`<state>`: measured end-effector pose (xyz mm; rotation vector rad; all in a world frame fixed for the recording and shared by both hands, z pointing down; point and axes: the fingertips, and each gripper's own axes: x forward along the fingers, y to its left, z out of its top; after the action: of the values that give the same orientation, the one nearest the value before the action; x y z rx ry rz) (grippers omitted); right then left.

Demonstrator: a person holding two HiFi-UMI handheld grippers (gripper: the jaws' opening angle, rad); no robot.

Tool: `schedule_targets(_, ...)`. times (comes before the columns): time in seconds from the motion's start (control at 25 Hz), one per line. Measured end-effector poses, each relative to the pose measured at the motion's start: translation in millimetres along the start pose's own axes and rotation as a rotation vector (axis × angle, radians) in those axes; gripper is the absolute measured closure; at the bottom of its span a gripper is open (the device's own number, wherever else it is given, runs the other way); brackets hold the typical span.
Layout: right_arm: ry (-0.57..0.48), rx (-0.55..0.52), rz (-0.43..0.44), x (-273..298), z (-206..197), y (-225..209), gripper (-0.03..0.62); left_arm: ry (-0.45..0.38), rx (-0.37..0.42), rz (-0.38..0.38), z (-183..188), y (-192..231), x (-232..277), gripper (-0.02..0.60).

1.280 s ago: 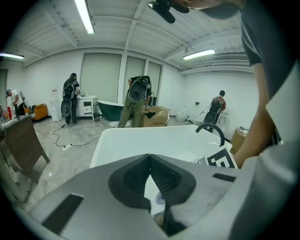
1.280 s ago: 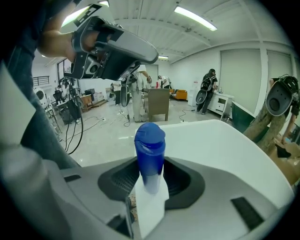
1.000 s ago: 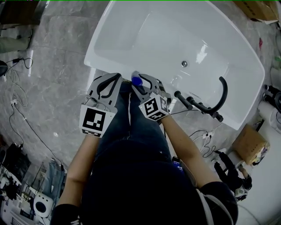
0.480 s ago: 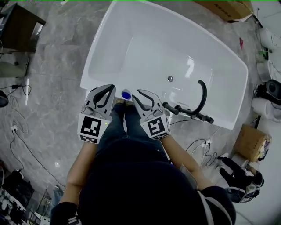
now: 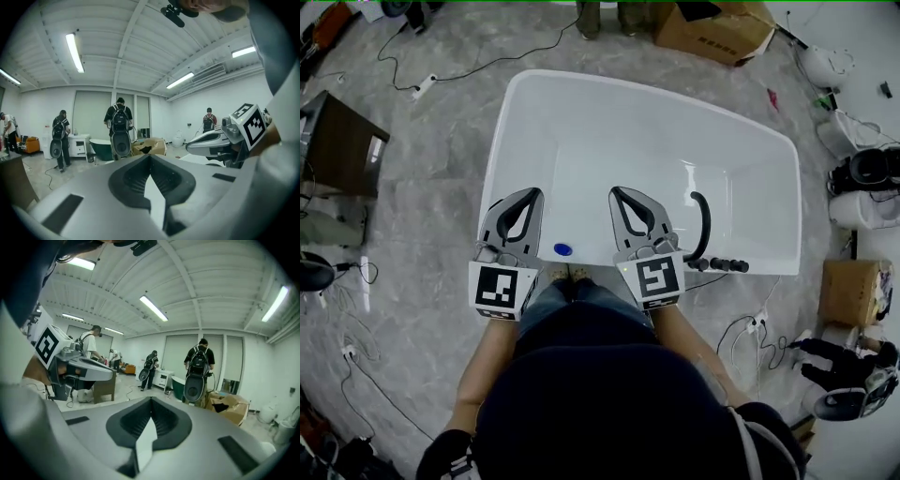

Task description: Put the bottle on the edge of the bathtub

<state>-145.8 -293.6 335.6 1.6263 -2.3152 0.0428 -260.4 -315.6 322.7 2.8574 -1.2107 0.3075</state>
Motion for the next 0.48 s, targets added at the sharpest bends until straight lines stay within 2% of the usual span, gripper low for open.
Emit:
schedule_targets(0.24,-0.124,-0.025,-0.152,-19.9,72.6,-42.1,0.566,-0.147,0.039,0.036,77.1,9.7,0.0,0.558)
schedule_targets(0.48,-0.191,-0.006,-0.221,-40.9,107.1,-58.4,0.566,-0.203,0.046,0.076,117.2,14.5,-7.5,0.558)
